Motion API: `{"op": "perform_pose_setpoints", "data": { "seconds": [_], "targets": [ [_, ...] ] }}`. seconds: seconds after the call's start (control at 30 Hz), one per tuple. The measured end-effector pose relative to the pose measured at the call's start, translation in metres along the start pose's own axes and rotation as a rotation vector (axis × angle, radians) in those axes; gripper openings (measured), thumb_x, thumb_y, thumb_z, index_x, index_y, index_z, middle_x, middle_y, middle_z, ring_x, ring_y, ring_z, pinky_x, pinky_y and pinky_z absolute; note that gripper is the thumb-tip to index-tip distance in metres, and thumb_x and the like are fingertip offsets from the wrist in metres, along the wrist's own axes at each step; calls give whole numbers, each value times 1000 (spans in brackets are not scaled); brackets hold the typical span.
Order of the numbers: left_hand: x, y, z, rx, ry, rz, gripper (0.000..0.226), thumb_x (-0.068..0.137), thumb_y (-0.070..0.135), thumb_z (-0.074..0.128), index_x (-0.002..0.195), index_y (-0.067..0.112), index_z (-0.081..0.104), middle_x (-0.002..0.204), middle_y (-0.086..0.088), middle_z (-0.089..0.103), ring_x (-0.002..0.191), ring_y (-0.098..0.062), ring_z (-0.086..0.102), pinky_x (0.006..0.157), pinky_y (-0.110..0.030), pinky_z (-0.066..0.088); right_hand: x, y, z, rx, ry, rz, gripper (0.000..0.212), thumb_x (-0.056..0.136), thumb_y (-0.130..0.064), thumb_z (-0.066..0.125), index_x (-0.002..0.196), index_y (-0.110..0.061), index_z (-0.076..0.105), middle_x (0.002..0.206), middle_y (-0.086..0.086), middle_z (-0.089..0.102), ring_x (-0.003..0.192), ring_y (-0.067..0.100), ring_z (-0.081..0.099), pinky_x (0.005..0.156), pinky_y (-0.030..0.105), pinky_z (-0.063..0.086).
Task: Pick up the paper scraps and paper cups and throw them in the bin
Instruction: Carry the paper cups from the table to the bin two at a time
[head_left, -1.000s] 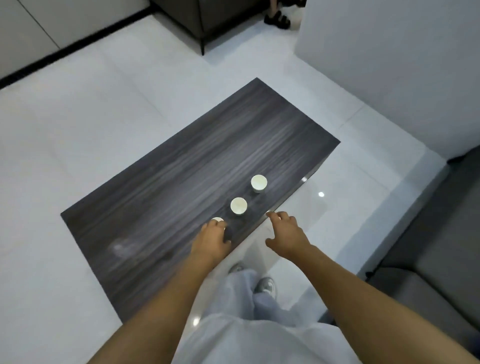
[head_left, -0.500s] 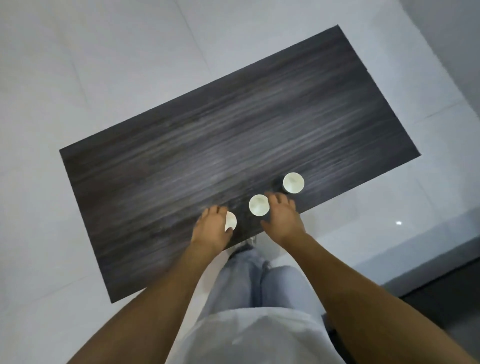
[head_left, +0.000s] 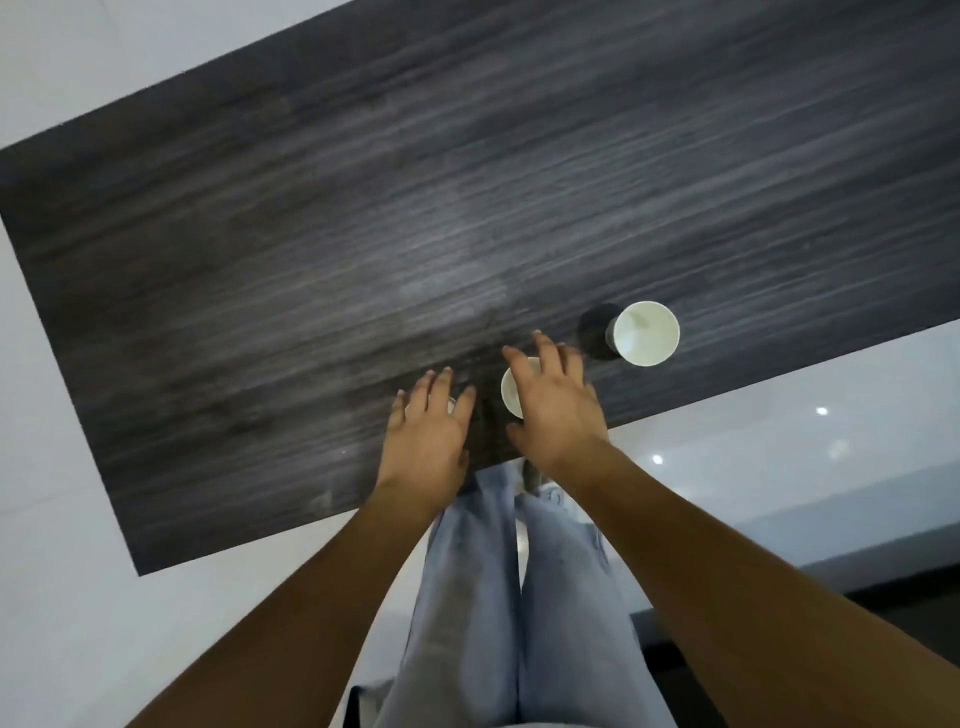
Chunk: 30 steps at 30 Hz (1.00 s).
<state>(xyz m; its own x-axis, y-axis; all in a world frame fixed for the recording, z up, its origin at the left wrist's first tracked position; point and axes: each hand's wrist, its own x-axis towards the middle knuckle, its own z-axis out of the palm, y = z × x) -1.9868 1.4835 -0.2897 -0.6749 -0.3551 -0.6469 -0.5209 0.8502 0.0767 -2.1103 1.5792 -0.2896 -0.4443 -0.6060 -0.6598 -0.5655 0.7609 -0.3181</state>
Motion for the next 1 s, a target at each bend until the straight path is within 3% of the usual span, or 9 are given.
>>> {"op": "perform_pose_setpoints", "data": {
  "seconds": [0.2, 0.3, 0.53, 0.77, 1.0],
  "targets": [
    [-6, 6, 15, -21, 42, -60, 73, 84, 16, 64, 145, 19, 23, 156, -10, 13, 145, -28, 9, 118, -45, 14, -5, 7, 9, 7, 19, -58, 74, 82, -10, 69, 142, -23, 30, 154, 6, 23, 139, 30, 23, 106, 44, 39],
    [-13, 6, 16, -56, 73, -75, 59, 87, 15, 59, 139, 19, 33, 151, -7, 24, 143, -26, 16, 117, -42, 21, -11, 8, 7, 11, 17, -77, 70, 80, -9, 70, 139, -22, 33, 147, 5, 31, 135, 28, 29, 104, 43, 42],
    [-69, 4, -23, -127, 162, -139, 48, 89, 19, 52, 135, 22, 39, 145, -2, 34, 135, -21, 28, 106, -36, 34, -60, -15, -34, -46, 16, -149, 64, 82, -11, 69, 137, -19, 36, 143, 3, 33, 130, 26, 31, 96, 40, 48],
    [-169, -17, -85, -226, 311, -267, 49, 87, 20, 59, 133, 21, 43, 143, 0, 38, 135, -21, 29, 104, -36, 36, -133, -92, -97, -107, 69, -350, 65, 83, -14, 69, 138, -20, 37, 141, 2, 34, 128, 24, 33, 93, 38, 49],
    [-285, -54, -111, -343, 393, -467, 46, 87, 24, 62, 131, 23, 46, 147, 2, 36, 135, -22, 29, 102, -37, 39, -207, -202, -111, -223, 31, -582, 66, 83, -13, 69, 140, -21, 36, 141, 2, 35, 126, 24, 35, 93, 37, 48]
  ]
}}
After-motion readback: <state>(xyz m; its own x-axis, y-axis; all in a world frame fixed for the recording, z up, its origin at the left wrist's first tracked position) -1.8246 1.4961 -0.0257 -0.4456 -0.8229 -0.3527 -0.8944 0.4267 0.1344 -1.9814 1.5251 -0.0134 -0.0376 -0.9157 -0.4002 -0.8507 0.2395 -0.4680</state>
